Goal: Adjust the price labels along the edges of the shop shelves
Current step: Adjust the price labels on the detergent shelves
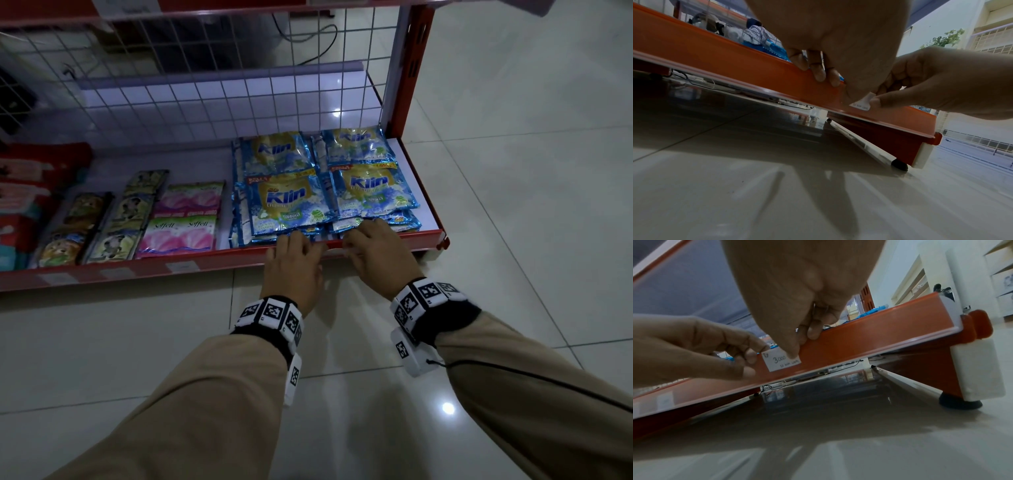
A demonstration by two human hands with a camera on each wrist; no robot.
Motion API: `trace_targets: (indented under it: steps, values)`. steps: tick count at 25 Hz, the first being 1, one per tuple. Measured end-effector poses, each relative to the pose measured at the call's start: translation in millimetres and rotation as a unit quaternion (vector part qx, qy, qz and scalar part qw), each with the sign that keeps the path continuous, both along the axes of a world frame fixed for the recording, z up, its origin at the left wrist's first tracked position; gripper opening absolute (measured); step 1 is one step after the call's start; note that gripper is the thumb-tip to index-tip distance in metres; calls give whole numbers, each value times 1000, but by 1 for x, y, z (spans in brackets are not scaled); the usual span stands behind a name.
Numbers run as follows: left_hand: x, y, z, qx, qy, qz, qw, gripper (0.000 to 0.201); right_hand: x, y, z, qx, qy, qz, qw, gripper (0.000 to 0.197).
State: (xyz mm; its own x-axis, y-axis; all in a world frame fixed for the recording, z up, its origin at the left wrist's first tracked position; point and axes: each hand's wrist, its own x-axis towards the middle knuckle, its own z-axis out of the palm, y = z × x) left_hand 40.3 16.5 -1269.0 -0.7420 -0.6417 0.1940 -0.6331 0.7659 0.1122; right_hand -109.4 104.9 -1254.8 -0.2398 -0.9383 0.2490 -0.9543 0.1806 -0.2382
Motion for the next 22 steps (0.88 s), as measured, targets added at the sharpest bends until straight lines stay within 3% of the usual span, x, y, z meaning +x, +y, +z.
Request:
trace_targets:
  steps: [8, 22]
  values:
    - [3, 1, 1, -10, -26, -4, 1000, 38, -2, -4, -4, 39, 36, -4, 999, 17]
    - [4, 1, 1, -6, -12, -4, 1000, 42, -3, 1, -1, 32, -2, -5, 999, 15]
